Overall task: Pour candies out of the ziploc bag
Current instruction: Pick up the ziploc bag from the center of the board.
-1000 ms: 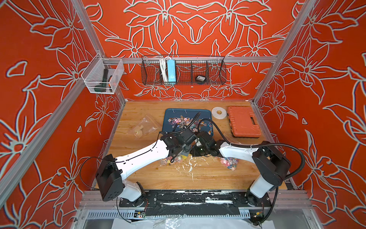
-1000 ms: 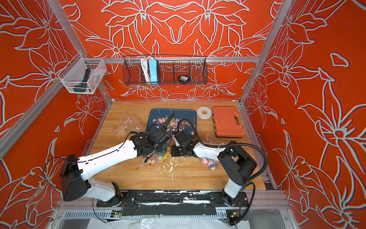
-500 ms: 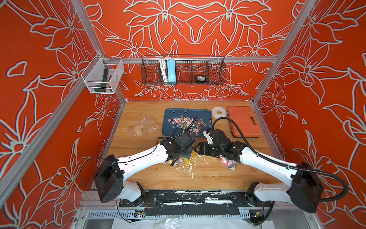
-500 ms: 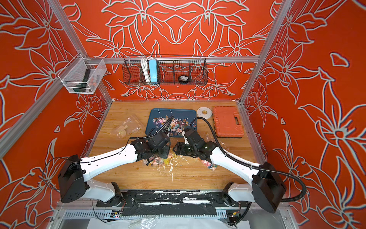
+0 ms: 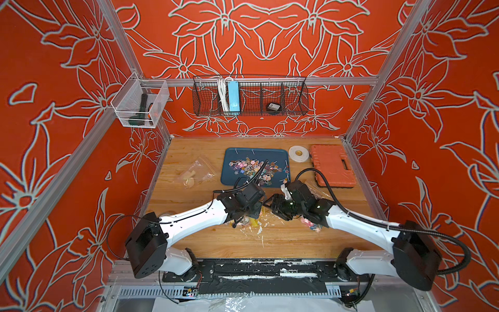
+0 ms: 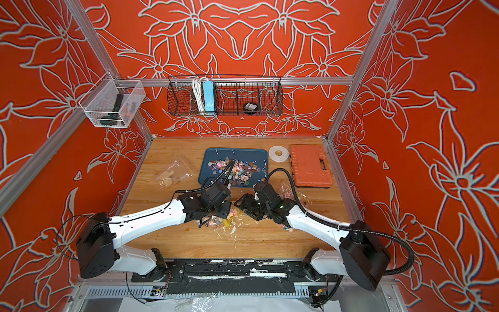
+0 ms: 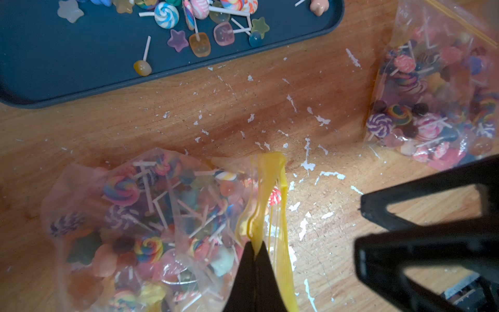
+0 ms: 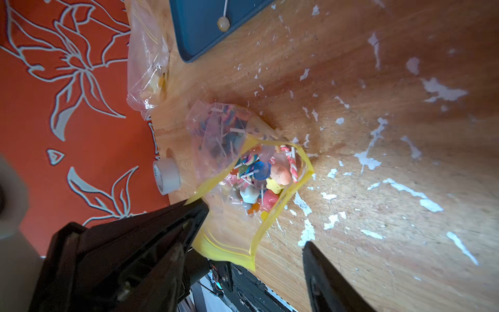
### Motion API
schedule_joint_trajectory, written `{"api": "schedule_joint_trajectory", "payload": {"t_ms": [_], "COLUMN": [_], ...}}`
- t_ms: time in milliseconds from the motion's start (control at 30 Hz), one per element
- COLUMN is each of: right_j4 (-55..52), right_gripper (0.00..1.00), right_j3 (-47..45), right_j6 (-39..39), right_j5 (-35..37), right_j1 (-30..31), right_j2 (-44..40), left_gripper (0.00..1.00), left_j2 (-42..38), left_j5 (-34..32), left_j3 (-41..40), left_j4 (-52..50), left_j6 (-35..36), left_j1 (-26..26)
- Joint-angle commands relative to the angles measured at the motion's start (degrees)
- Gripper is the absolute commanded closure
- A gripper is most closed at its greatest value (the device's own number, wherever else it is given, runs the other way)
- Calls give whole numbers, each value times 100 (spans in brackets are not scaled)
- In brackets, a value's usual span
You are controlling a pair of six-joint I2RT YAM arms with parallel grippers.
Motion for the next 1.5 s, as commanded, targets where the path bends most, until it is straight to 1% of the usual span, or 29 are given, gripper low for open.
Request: {"api": "schedule_joint_trajectory", "payload": {"t_ms": [0, 33, 133, 233, 300, 367, 500, 533, 667, 800, 933, 967, 1067, 1133, 1200, 1233, 1300, 1367, 1467], "right_j4": [403, 494, 716, 731, 673, 663, 746, 747, 699, 723, 784, 806, 839, 786, 681, 639, 519, 416, 228], "right_gripper": [28, 28, 27, 26, 25, 25, 24, 24, 24, 26, 30, 33, 44, 51, 62, 66, 72, 77, 84], "right_j3": [195, 211, 289, 429, 524, 572, 572, 565, 543, 503, 436, 415, 391, 411, 445, 468, 493, 511, 556], "right_j6": [436, 492, 587, 555, 507, 484, 512, 506, 470, 476, 469, 476, 462, 398, 322, 297, 234, 178, 59], "right_j5": [-327, -388, -505, -516, -491, -505, -525, -517, -438, -411, -368, -358, -316, -261, -171, -132, -29, 88, 256], "right_j1": [-27, -27, -11, 23, 43, 65, 115, 142, 210, 323, 443, 468, 530, 560, 586, 584, 603, 598, 608], "right_j2": [325, 438, 709, 844, 892, 962, 1071, 1064, 1036, 1084, 1166, 1197, 1254, 1264, 1249, 1255, 1247, 1238, 1240], "left_gripper": [96, 93, 91, 90, 88, 84, 71, 70, 69, 66, 66, 66, 65, 63, 60, 58, 56, 55, 55], "left_j2": [-180, -208, -307, -378, -413, -468, -647, -696, -894, -1062, -1159, -1194, -1275, -1345, -1392, -1400, -1431, -1435, -1470], "left_j5": [111, 133, 131, 136, 147, 197, 204, 188, 33, -378, -512, -491, -289, -86, 175, 304, 624, 851, 1033], "left_j3": [-56, -48, -38, -47, -69, -104, -152, -137, -61, 112, 135, 85, -197, -447, -769, -911, -1211, -1455, -1616], "left_j4": [93, 112, 142, 134, 129, 125, 90, 43, -180, -604, -917, -931, -867, -727, -499, -388, -81, 162, 395], "left_j6": [3, -1, 14, 34, 37, 39, 9, 8, -27, -151, -276, -308, -367, -406, -426, -433, -410, -426, -498], "left_j1": [39, 39, 38, 36, 38, 39, 39, 39, 39, 68, 357, 479, 921, 1234, 1586, 1730, 2061, 2292, 2453]}}
